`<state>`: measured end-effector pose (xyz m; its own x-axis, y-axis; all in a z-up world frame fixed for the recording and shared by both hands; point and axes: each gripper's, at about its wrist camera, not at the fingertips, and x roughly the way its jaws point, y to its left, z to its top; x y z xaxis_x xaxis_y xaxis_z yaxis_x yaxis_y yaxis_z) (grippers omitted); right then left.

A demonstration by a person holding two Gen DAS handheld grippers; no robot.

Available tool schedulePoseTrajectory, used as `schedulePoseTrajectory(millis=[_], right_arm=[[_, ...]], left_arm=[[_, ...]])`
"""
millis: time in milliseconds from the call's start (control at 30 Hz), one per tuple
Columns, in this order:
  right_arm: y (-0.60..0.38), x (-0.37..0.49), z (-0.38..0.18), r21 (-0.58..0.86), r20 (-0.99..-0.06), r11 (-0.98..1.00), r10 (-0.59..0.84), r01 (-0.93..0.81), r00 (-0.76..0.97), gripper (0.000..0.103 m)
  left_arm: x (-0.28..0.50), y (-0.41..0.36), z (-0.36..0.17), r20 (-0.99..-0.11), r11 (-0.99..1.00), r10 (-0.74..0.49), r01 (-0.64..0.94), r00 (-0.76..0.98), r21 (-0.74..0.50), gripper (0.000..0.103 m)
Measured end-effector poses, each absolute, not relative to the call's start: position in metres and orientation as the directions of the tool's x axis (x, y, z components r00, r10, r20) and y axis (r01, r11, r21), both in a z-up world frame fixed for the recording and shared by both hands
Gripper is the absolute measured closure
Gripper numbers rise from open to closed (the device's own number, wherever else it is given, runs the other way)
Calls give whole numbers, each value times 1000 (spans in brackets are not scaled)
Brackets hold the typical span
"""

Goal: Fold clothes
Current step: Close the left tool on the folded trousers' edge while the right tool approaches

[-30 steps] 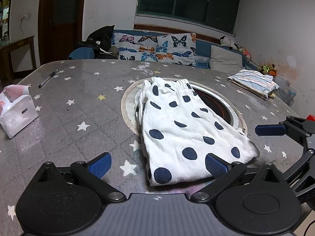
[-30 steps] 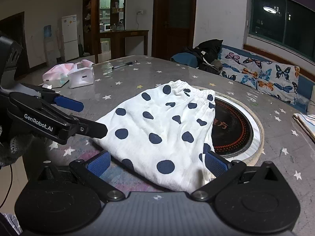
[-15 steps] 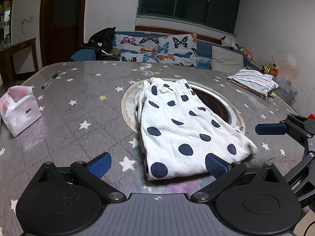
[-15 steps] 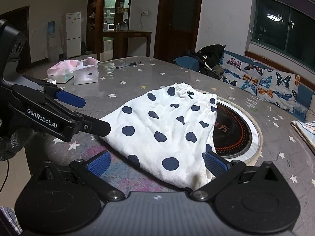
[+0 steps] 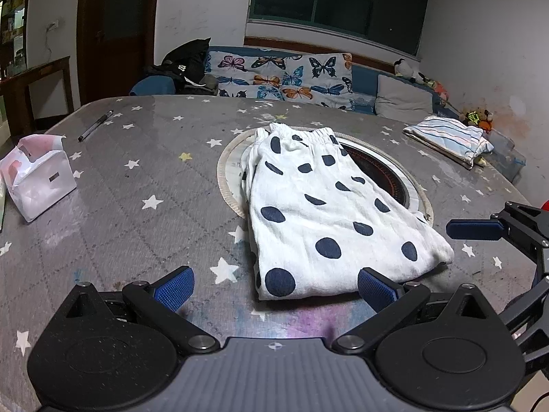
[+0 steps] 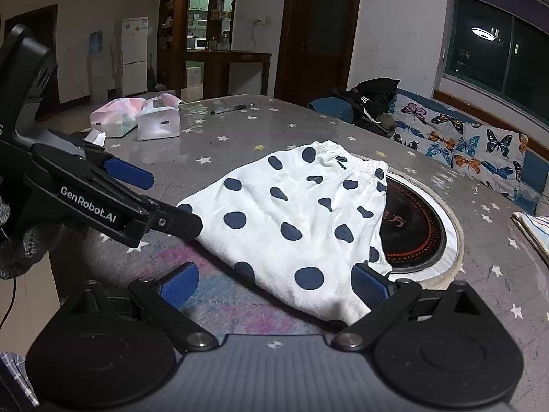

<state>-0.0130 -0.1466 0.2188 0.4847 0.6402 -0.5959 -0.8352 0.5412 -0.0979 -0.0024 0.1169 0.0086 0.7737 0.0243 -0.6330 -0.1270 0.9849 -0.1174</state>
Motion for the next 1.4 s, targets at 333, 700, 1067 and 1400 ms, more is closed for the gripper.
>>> schedulePoseTrajectory(millis=[333, 700, 1067, 1400], right_arm=[[-142, -14, 216, -85, -603, 522, 651, -848, 461, 20], [-137, -18, 215, -123, -605, 496, 649, -860, 461, 29], [-120, -18, 206, -210, -630, 435, 624, -876, 461, 47], [-107, -21, 202, -249, -635, 389, 625, -887, 453, 62]], left_arm=[[0, 119, 6, -640, 983, 37, -144, 768, -117, 0], [0, 124, 7, -638, 978, 37, -159, 770, -136, 0], [1, 126, 6, -637, 975, 27, -160, 770, -152, 0], [9, 133, 4, -634, 974, -7, -139, 773, -180, 12]])
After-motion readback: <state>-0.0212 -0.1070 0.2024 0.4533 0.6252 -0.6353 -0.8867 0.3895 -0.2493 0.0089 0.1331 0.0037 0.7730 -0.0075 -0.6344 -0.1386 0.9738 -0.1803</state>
